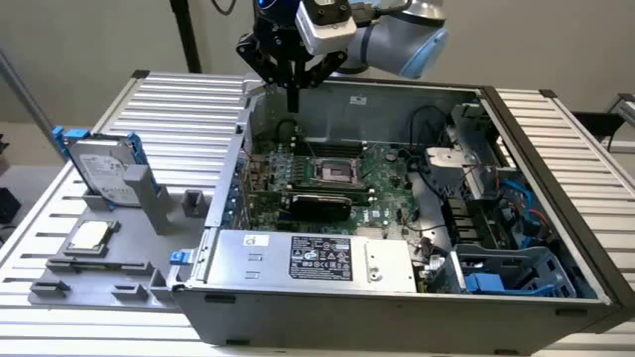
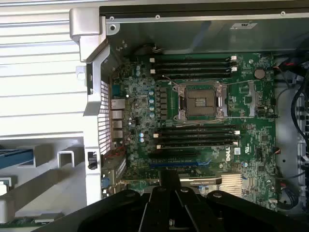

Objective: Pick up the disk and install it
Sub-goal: 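Reach for the disk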

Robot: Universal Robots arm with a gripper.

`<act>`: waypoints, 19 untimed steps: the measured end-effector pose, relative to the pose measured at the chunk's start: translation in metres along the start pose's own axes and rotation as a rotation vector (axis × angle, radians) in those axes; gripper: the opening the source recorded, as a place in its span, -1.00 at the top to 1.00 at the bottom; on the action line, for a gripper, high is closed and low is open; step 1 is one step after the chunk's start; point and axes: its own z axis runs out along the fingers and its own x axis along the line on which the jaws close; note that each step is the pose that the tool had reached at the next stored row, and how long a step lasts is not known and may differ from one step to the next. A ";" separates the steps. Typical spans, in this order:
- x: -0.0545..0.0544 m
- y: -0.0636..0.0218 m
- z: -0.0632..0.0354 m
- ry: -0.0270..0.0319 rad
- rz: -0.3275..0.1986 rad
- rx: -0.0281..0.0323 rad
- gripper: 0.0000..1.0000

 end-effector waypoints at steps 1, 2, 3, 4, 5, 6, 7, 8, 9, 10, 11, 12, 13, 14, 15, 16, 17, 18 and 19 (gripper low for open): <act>0.000 0.0000 0.0000 0.0000 0.000 0.0000 0.79; 0.000 0.0000 0.0000 0.0000 0.000 0.0000 0.79; 0.000 0.0000 0.0000 0.0000 0.000 0.0000 0.79; 0.000 0.0000 0.0000 0.0000 0.000 0.0000 0.79; 0.000 0.0000 0.0000 0.0000 0.000 0.0000 0.79; 0.000 0.0000 0.0000 0.0000 0.000 0.0001 0.79; 0.000 0.0000 0.0000 0.0000 0.000 0.0000 0.79; 0.000 0.0000 0.0000 0.0000 0.000 0.0000 0.79; 0.000 0.0000 0.0000 0.0000 0.000 0.0000 0.79; 0.000 0.0000 0.0000 0.0000 0.000 0.0000 0.79; 0.000 0.0000 0.0000 0.0000 0.000 0.0001 0.79; 0.000 0.0000 0.0000 0.0000 0.000 0.0000 0.79; 0.000 0.0000 0.0000 0.0000 0.000 0.0000 0.79; 0.000 0.0000 0.0000 0.0000 0.000 0.0000 0.79; 0.002 -0.0001 -0.0001 0.0001 0.000 0.0001 0.79; 0.004 -0.0003 -0.0001 0.0001 -0.001 0.0001 0.79; 0.009 -0.0006 -0.0003 0.0001 -0.001 0.0001 0.79; 0.013 -0.0009 -0.0003 0.0001 -0.001 0.0000 0.79; 0.018 -0.0012 -0.0004 0.0001 -0.001 0.0000 0.79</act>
